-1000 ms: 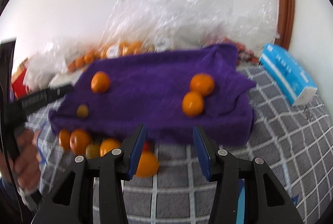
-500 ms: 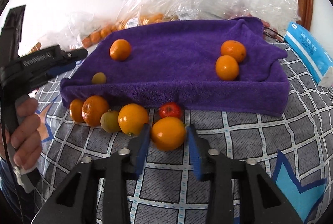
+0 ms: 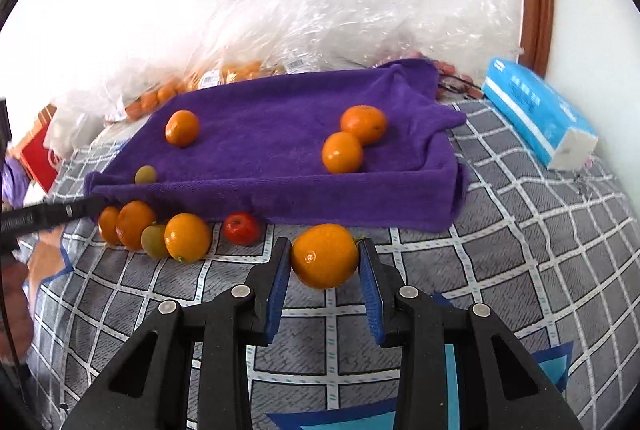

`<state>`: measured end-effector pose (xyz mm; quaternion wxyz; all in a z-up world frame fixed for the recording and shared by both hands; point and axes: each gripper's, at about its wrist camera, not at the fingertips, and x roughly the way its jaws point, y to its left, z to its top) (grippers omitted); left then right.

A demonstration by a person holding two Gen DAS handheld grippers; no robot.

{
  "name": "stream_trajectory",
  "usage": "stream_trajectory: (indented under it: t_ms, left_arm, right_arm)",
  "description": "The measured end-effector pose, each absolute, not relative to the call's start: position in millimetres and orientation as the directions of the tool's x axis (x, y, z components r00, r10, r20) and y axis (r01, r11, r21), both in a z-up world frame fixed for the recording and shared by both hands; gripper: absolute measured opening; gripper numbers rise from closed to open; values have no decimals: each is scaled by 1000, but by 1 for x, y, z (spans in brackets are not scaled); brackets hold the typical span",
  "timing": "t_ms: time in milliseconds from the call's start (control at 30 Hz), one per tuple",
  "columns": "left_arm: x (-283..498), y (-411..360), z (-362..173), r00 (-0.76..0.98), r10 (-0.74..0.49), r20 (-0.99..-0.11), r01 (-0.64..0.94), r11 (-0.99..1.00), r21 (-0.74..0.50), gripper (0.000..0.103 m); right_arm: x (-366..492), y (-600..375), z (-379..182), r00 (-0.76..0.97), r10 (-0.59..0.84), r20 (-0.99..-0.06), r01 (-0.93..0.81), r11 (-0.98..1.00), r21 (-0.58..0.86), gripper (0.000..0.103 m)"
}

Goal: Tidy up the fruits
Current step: 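Grasp a large orange in the row with the right tool while the left tool grasps an oval orange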

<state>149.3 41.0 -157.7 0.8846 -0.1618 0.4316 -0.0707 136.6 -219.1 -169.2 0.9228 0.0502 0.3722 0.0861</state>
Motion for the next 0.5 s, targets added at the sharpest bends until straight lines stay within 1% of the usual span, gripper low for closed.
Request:
stream_trajectory:
  t_ms: [33, 100, 333, 400, 500]
  left_arm:
    - [150, 40, -159, 619, -271, -737, -16, 934, -357, 42]
    - [152, 39, -162, 614, -288, -735, -16, 926, -377, 38]
    - [148, 45, -162, 624, -315, -715, -22, 908, -419, 37]
    - [142, 50, -157, 622, -299, -724, -31, 914, -404, 37]
    - [136, 52, -155, 583, -288, -760, -17, 930, -366, 37]
  right_arm:
    - [136, -220, -169, 711, 203, -673, -127, 979, 162, 34]
    - [136, -223, -170, 708, 221, -671, -134, 974, 180, 34]
    - [138, -229, -172, 698, 228, -679, -112, 971, 211, 34]
    - [138, -229, -173, 699, 229, -678, -113, 971, 212, 34]
    - [137, -230, -173, 700, 226, -677, -110, 971, 210, 34]
